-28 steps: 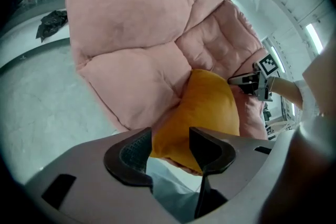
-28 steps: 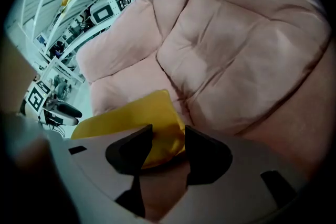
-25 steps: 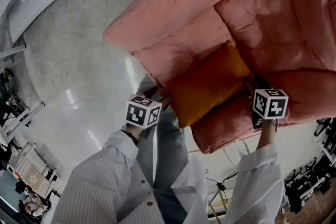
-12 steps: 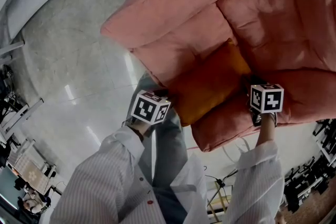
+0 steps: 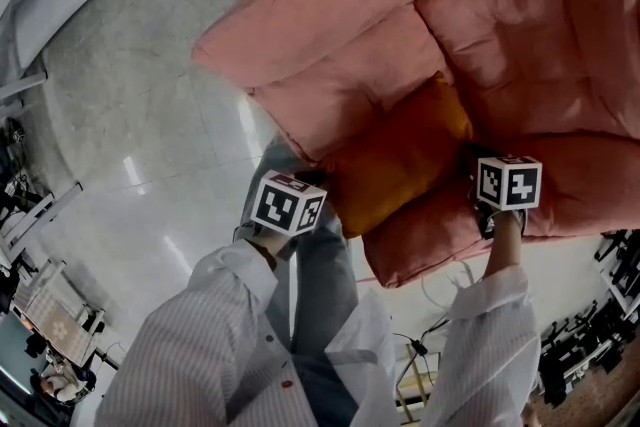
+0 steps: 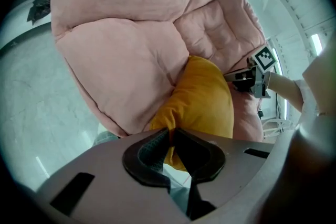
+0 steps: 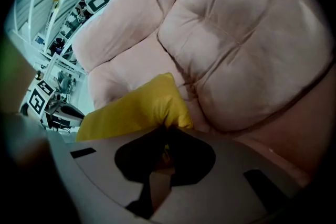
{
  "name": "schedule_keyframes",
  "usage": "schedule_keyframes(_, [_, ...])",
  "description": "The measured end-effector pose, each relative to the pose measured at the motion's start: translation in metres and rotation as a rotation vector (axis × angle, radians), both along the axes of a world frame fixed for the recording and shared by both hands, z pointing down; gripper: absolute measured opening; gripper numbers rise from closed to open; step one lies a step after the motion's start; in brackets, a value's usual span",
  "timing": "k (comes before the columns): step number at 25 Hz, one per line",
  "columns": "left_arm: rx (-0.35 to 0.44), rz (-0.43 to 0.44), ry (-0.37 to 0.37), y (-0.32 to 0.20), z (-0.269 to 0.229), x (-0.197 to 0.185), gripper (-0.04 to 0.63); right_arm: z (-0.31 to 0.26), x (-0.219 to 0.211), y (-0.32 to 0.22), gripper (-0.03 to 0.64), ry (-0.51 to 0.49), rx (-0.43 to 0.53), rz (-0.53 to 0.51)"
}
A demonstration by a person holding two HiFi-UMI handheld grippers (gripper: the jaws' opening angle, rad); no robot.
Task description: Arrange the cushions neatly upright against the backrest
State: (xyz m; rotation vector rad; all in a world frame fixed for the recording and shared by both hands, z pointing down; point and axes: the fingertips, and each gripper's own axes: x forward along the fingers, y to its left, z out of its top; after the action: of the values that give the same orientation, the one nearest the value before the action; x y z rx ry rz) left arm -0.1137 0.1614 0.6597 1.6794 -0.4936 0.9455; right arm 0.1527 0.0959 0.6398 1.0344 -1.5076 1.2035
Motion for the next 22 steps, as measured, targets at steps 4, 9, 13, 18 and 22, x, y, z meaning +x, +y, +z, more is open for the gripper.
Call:
schedule_keyframes(4, [0.015, -0.004, -0.023, -0.003, 0.001, -0.006, 0.044, -0.005, -0.004, -0.001, 0.029, -0.027, 0.01, 0.038])
schedule_keyframes(9, [0.026, -0.003, -0.043, -0.011, -0.003, -0.013, 0.041, -0.013, -0.009, -0.004, 0.029, -0.032, 0.036, 0.061])
schedule_keyframes(13, [0.046, -0.005, -0.05, -0.016, -0.014, -0.017, 0.041, -0.024, -0.013, -0.006, 0.029, -0.038, 0.069, 0.051])
schedule_keyframes(18, [0.111, -0.012, -0.06, -0.045, -0.028, -0.018, 0.04, -0.039, -0.009, -0.013, 0.029, -0.052, 0.123, 0.093])
schedule_keyframes(22, [0.157, 0.017, -0.066, -0.064, -0.04, -0.019, 0.04, -0.056, -0.009, -0.02, 0.029, -0.057, 0.178, 0.131])
